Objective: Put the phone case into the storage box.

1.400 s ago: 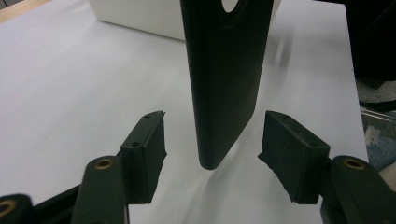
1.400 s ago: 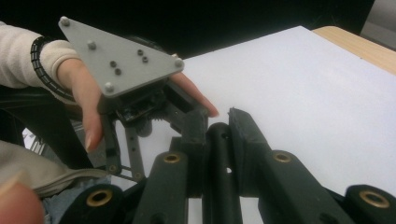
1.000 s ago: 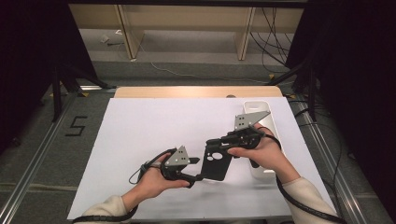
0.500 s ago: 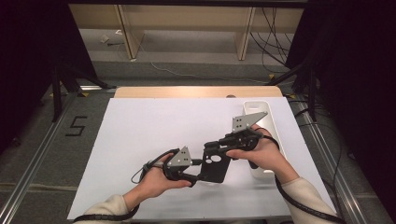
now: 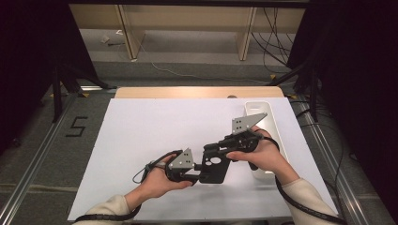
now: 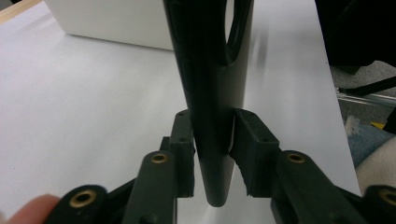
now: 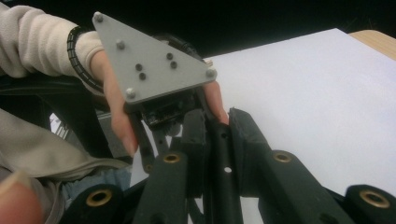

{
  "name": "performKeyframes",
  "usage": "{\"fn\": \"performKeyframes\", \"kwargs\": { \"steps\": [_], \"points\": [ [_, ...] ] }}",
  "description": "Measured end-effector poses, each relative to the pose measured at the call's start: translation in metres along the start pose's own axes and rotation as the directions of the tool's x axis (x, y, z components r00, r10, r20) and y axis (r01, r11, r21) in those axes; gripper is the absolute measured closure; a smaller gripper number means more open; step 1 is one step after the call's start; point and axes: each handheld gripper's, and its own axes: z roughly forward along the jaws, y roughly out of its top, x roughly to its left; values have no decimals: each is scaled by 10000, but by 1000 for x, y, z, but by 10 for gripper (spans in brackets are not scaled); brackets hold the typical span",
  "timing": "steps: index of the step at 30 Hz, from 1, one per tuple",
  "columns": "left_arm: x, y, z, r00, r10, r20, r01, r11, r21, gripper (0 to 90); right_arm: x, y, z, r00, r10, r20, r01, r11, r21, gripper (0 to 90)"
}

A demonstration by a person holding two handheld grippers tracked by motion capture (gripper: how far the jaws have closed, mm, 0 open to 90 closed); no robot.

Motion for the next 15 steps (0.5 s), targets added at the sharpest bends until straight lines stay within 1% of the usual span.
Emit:
{"fn": "performKeyframes", "kwargs": {
  "steps": [3, 5, 6, 7, 9, 11, 12, 13, 15],
  "points": [
    [2, 1, -2, 9997, -211, 98, 211, 9998, 9, 763, 0, 0, 0, 9999, -109, -73, 108, 9999, -100, 770],
    [2, 2, -4, 9994, -343, -17, 342, 9994, -34, 794, 1, 1, -1, 9998, -150, -123, 148, 9997, -171, 736],
    [2, 3, -5, 9992, -393, -6, 393, 9992, 14, 796, 1, 2, -1, 9997, -224, -86, 222, 9996, -191, 717],
    [2, 3, -6, 9990, -445, -95, 445, 9990, -14, 798, 1, 2, -2, 9995, -301, -9, 301, 9994, -187, 692],
    [1, 5, -7, 9986, -497, -204, 498, 9988, 29, 801, 0, 2, -3, 9989, -429, 193, 434, 9987, -284, 633],
    [1, 5, -9, 9982, -516, -300, 518, 9986, 56, 802, -1, 2, -4, 9985, -346, 413, 365, 9982, -472, 529],
    [0, 5, -9, 9982, -482, -356, 485, 9988, 83, 802, -2, 2, -5, 9985, -276, 477, 302, 9981, -543, 491],
    [0, 5, -9, 9981, -417, -443, 423, 9990, 124, 802, -3, 2, -6, 9985, -216, 511, 247, 9978, -621, 453],
    [0, 5, -10, 9973, -460, -581, 468, 9988, 128, 802, -3, 1, -7, 9991, -57, 431, 86, 9977, -679, 389]
  ]
}}
